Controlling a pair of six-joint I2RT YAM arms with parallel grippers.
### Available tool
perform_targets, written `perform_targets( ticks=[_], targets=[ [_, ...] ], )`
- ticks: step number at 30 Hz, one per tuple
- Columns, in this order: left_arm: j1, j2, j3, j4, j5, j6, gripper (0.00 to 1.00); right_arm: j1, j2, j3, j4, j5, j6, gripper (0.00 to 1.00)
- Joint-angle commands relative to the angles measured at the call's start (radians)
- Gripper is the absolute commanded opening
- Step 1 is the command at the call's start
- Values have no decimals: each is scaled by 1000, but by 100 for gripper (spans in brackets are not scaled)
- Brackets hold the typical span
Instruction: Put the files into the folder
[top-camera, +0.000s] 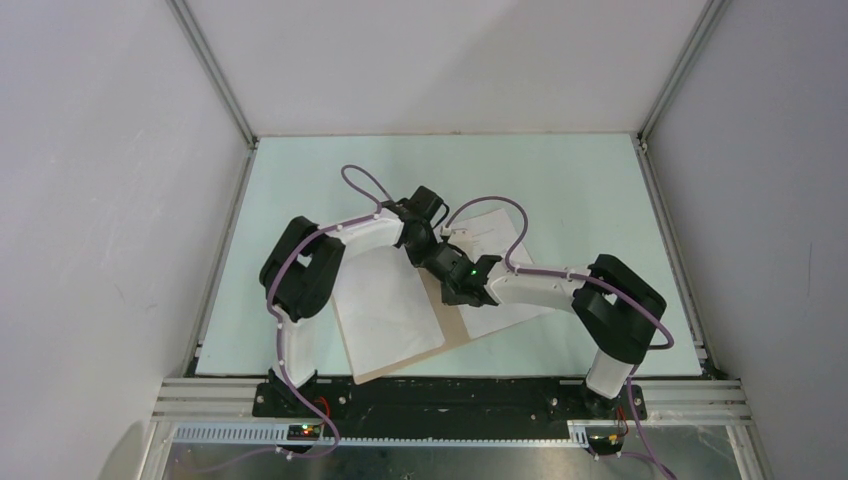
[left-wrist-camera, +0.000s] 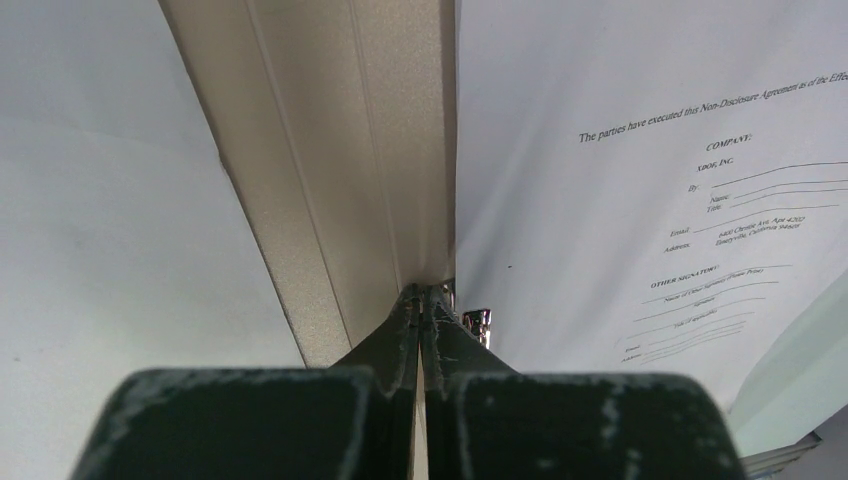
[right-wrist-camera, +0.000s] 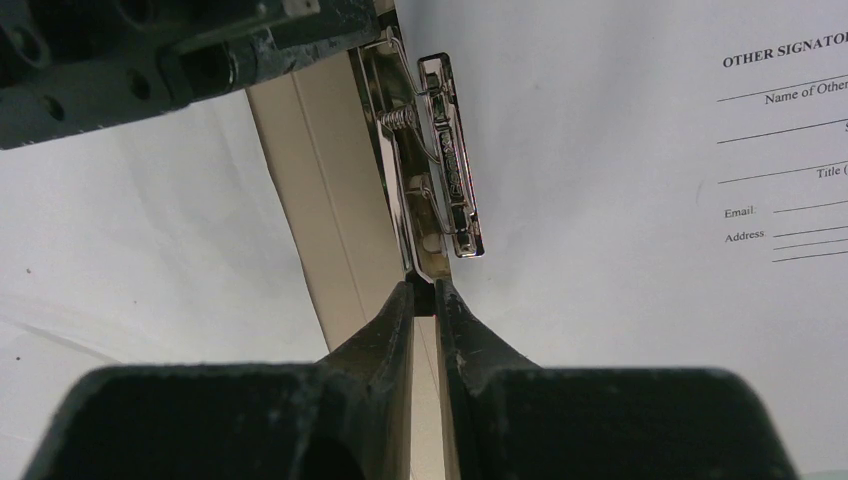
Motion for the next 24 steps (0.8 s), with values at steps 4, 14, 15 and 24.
perform_targets(
  ticks=[4, 14, 15, 24],
  targets=[
    [9, 80, -28, -36, -44, 37, 0, -16, 102, -62, -139, 142, 12, 12],
    [23, 83, -50, -36, -45, 45, 0, -20, 105, -75, -154, 147, 51, 9],
    [25, 83, -52, -36, -44, 45, 0, -23, 102, -83, -152, 147, 53, 9],
    [31, 97, -64, -35, -36, 54, 0, -54, 65, -123, -131, 131, 67, 8]
  ],
)
